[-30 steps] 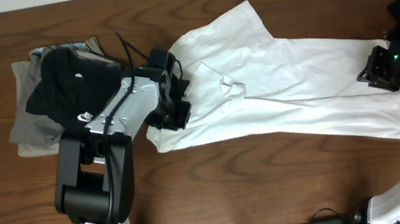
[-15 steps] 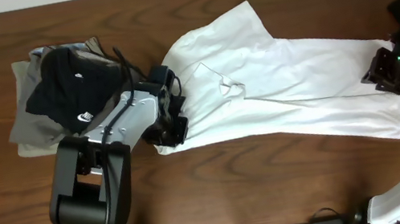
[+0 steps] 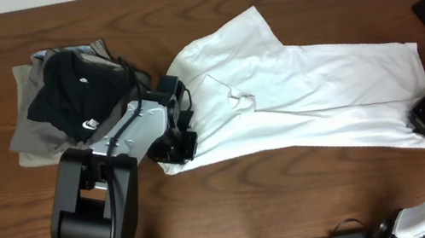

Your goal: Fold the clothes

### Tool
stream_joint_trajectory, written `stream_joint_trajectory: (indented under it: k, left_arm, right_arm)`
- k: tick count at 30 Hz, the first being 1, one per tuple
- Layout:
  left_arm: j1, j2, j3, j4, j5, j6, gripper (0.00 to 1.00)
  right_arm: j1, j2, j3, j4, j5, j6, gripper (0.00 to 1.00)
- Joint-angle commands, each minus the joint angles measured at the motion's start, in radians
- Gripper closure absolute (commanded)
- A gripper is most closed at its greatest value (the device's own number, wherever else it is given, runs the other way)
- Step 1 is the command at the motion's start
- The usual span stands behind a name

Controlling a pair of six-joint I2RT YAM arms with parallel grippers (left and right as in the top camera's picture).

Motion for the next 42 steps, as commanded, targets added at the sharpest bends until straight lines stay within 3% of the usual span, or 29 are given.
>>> stream_joint_trajectory:
  k: [1,6,10,12,16,18,20,23,27,35,42]
  left_arm:
    - [0.004,0.005,-0.048,-0.021,-0.060,-0.022,0.94]
    - [0.004,-0.050,-0.048,-0.034,-0.060,-0.036,0.94]
    - [0.004,-0.103,-0.048,-0.078,-0.060,-0.041,0.94]
    - [0.004,-0.136,-0.048,-0.101,-0.060,-0.046,0.94]
    - [0.004,-0.224,-0.035,-0.108,-0.060,-0.048,0.94]
    - [0.004,-0.276,0.009,-0.113,-0.051,-0.049,0.88]
    - [0.004,-0.313,0.075,-0.116,-0.032,-0.048,0.70]
    - [0.004,-0.323,0.210,-0.111,0.005,-0.024,0.60]
    - [0.004,-0.245,0.418,-0.055,0.052,0.032,0.49]
    - [-0.002,0.134,0.811,0.005,0.182,0.100,0.45]
    - [-0.058,0.390,0.919,0.259,0.203,0.121,0.43]
  right_arm:
    - [-0.019,0.004,-0.046,0.016,0.066,0.039,0.91]
    - [-0.071,-0.015,-0.016,-0.090,0.308,0.061,0.97]
    - [-0.107,-0.064,0.033,-0.146,0.317,0.061,0.95]
    - [-0.106,-0.096,0.053,-0.147,0.285,0.035,0.91]
    - [-0.094,-0.159,0.111,-0.147,0.137,-0.064,0.72]
    - [-0.087,-0.191,0.157,-0.165,0.048,-0.107,0.69]
    - [-0.083,-0.215,0.207,-0.204,0.000,-0.124,0.66]
    - [-0.072,-0.235,0.280,-0.277,-0.100,-0.159,0.65]
    - [-0.047,-0.238,0.329,-0.324,-0.208,-0.201,0.61]
    - [-0.014,-0.238,0.331,-0.330,-0.227,-0.209,0.60]
    - [-0.015,-0.238,0.331,-0.348,-0.227,-0.209,0.60]
